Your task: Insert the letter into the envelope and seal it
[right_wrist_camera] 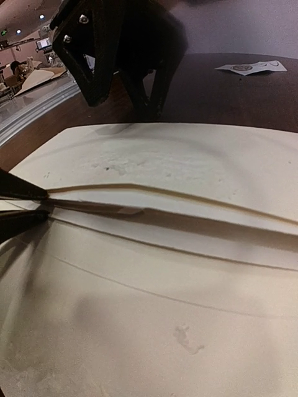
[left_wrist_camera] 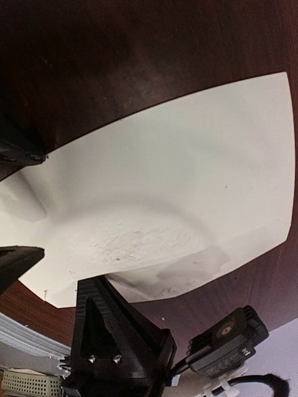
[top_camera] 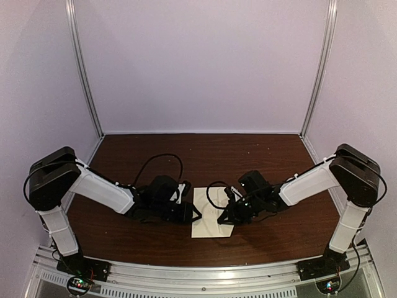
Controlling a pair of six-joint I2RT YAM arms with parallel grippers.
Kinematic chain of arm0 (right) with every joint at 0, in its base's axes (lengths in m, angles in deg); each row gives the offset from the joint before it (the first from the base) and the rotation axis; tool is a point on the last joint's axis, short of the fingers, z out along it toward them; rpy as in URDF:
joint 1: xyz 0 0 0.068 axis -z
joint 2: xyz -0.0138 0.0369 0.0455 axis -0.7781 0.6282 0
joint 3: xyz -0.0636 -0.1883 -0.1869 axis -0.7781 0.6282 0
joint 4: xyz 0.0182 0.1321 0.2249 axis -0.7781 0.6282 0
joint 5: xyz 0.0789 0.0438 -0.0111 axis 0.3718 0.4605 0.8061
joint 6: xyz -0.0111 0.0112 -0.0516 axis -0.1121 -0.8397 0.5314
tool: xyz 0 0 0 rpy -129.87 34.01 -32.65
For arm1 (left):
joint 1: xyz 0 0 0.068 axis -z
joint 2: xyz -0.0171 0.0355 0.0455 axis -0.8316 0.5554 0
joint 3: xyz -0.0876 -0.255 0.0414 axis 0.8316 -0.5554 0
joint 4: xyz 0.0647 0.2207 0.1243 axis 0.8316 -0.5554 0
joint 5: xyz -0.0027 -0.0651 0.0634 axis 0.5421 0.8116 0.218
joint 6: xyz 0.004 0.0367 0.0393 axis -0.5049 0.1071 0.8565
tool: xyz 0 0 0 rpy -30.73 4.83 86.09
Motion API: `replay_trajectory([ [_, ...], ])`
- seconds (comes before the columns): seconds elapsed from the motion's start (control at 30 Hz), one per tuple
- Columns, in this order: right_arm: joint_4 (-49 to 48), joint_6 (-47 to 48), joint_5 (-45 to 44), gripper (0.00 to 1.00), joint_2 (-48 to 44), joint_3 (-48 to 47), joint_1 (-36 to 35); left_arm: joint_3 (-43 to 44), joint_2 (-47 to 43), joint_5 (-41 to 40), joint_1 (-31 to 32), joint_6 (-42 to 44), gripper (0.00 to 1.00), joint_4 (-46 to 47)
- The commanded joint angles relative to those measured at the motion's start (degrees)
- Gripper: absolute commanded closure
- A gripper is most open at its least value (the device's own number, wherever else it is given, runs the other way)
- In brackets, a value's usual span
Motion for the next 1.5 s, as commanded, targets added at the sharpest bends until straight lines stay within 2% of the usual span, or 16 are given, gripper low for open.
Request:
replay_trajectory([
  [0.0,-5.1,-2.2,1.1,0.93,1.3,0.9,-0.8,-0.1,1.3,1.3,0.5,-0.9,0.55,2.4],
  [0.17,-6.4,-3.1,1.6,0.91,1.1,1.0,-0.8,-0.2,1.4,1.1,1.1,-1.5,0.55,3.6],
  [0.33,-1.6,-0.6,0.1,0.87,-1.5,0.0,-0.7,0.5,-2.1,-2.5,0.9,0.1,0.51,1.3],
  [0.6,10.6,4.8,-4.9,0.61,-11.3,-2.0,2.2,3.9,-14.6,-7.9,-3.2,6.6,0.32,-12.9],
  [0.77,15.4,7.7,-8.3,0.45,-17.6,-3.2,4.5,3.9,-22.5,-7.9,-9.8,11.3,0.26,-22.2],
  [1.0,17.4,9.8,-11.1,0.36,-22.7,-3.6,6.6,1.6,-28.1,-2.7,-25.7,19.6,0.22,-31.2],
  [1.17,16.3,10.1,-10.5,0.36,-22.3,-3.4,6.7,-0.4,-25.7,-0.2,-34.4,24.4,0.22,-32.7],
  [1.47,13.3,10.0,-10.2,0.33,-21.3,-2.1,7.5,-0.5,-18.0,1.7,-38.8,27.4,0.21,-30.8],
])
